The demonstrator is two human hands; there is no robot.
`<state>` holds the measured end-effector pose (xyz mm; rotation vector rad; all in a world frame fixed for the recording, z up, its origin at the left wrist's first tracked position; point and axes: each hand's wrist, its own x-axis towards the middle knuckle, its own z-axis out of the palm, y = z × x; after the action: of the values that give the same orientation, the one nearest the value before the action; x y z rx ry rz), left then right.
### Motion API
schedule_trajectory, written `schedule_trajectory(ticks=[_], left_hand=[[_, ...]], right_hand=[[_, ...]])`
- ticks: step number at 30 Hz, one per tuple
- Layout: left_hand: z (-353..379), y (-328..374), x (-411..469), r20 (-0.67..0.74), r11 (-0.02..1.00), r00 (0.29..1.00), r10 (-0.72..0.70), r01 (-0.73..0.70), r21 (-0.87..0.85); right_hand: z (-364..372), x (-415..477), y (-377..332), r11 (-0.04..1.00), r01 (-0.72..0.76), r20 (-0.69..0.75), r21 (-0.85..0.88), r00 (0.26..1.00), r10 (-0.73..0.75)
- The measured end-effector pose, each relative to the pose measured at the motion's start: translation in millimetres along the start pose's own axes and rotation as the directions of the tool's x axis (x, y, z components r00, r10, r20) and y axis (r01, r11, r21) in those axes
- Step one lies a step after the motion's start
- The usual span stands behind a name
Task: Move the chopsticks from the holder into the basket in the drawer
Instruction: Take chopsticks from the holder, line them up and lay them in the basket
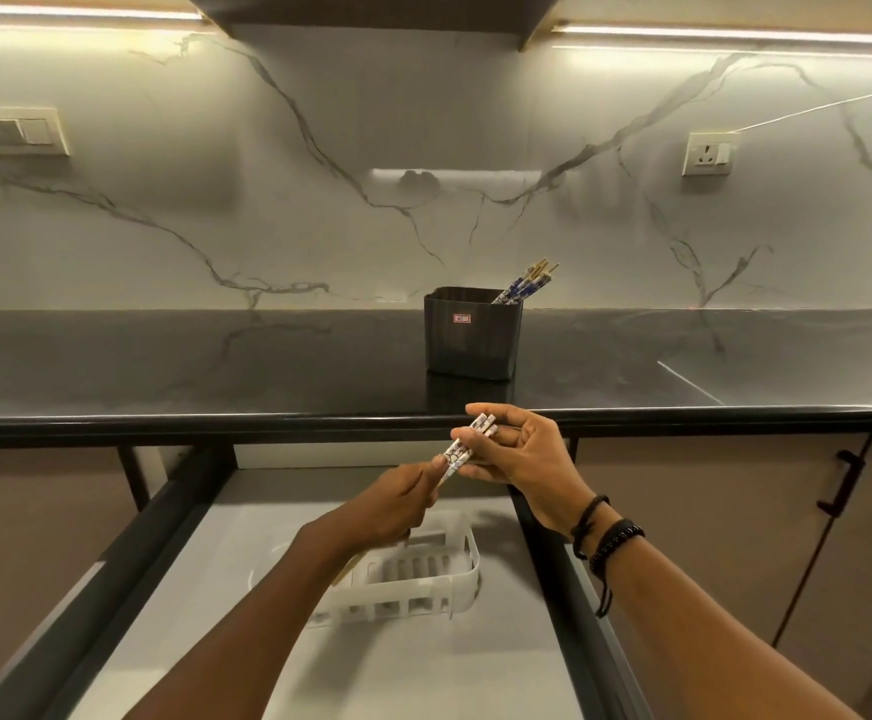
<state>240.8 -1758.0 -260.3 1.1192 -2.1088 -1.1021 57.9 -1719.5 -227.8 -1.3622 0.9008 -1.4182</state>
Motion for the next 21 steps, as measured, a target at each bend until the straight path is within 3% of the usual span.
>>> schedule_trajectory(ticks=[2,4,6,8,9,10,12,14,17,19,21], left_hand=[[2.0,-1.8,-1.4,-0.099,0.983,0.993,0.062,-0.044,0.178],[5.0,-2.9,-2.1,-0.224,0.917,0.952,0.211,-0.113,0.382],[6.6,-0.5,0.0,-0.416,0.838,0.822,0.389,-0.127,0.531],[7.0,7.5,0.6,-0.579,0.852,0.668,0.467,-0.165,0.496],[8.0,11.0,0.6,-0.607,0.878,0.654,0.452,-0.206,0.432],[10.9,14.1,-0.1,-0.600,0.904,0.684,0.415,-0.233,0.359],[20.2,18.5,-1.8,-0.528,0.964,0.807,0.263,-0.196,0.180],[23.9,23.1,-0.8,-0.441,0.972,0.897,0.014,-0.117,-0.206],[14.9,30.6,2.1,-0.363,0.664,0.909,-0.205,-0.143,-0.734],[5.6,32.2,0.8,-0.364,0.424,0.898,-0.246,-0.238,-0.874],[1.4,31.9,-2.3,-0.356,0.302,0.902,-0.243,-0.278,-0.912]], right_hand=[[0.2,-0.3,2.1,1.000,0.020,-0.022,-0.022,1.000,-0.020],[0.7,-0.3,3.3,0.999,0.048,-0.065,0.002,0.997,-0.048],[-0.6,0.7,2.2,0.997,0.064,-0.147,0.044,0.987,-0.057],[-4.4,2.5,-0.5,0.993,0.062,-0.234,0.105,0.972,-0.036],[-6.3,3.5,-1.8,0.987,0.061,-0.266,0.150,0.964,-0.020],[-7.6,4.1,-2.7,0.977,0.062,-0.292,0.204,0.956,0.000],[-8.3,4.7,-3.2,0.945,0.064,-0.311,0.320,0.950,0.041],[-7.2,4.4,-1.8,0.907,0.055,-0.289,0.417,0.954,0.075],[-4.3,4.2,1.2,0.870,0.011,-0.230,0.494,0.966,0.119],[-0.6,4.1,3.4,0.867,-0.023,-0.203,0.498,0.969,0.142],[3.8,4.6,5.1,0.872,-0.051,-0.182,0.488,0.970,0.159]])
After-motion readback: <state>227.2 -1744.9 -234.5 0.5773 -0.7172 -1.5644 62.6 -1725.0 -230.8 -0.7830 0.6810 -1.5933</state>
